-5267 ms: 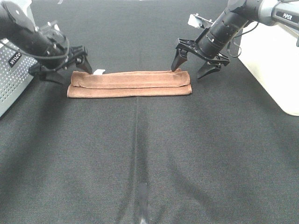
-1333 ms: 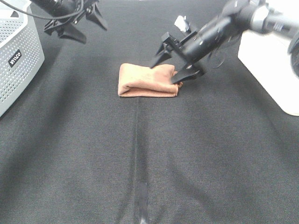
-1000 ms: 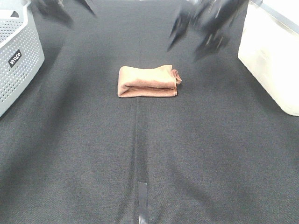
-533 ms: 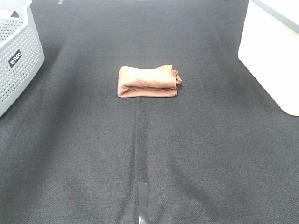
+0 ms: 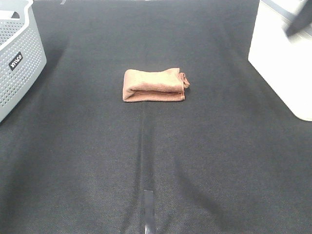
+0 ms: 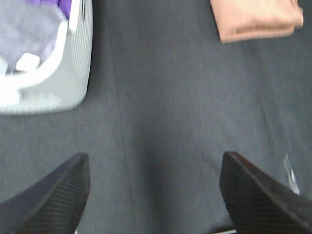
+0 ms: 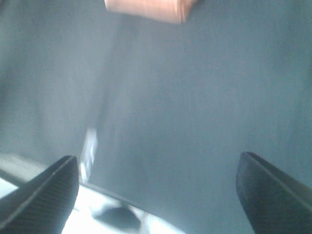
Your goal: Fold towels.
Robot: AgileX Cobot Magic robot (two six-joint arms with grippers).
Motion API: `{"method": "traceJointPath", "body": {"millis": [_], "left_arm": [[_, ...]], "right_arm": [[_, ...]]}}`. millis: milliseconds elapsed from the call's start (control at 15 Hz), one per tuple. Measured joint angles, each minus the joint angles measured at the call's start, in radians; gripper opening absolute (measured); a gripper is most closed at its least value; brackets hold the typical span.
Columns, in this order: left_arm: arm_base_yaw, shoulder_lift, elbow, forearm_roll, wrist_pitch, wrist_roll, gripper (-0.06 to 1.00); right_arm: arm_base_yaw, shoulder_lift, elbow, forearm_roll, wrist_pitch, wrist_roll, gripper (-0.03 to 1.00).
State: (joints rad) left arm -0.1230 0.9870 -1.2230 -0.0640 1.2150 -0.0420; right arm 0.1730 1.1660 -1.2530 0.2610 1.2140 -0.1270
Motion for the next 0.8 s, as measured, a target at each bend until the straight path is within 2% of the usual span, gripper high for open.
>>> {"method": "traceJointPath", "body": {"millis": [67, 400, 600, 800], "left_arm": [[0.000, -0.101, 0.079, 0.000, 0.000, 0.000, 0.71], [0.000, -0.645, 0.416, 0.001, 0.001, 0.005, 0.71], [0.000, -0.921, 0.541, -0.002, 0.003, 0.076, 0.71], [0.000, -0.991, 0.611, -0.008, 0.009, 0.133, 0.71]], "right_arm": [[0.000, -0.141, 0.132, -0.006, 0.000, -0.002, 0.82], [0.001, -0.688, 0.500, -0.017, 0.005, -0.008, 0.82], [0.001, -0.989, 0.614, -0.082, 0.009, 0.009, 0.82], [0.001, -1.160, 0.651, -0.143, -0.017, 0.019, 0.82]]}}
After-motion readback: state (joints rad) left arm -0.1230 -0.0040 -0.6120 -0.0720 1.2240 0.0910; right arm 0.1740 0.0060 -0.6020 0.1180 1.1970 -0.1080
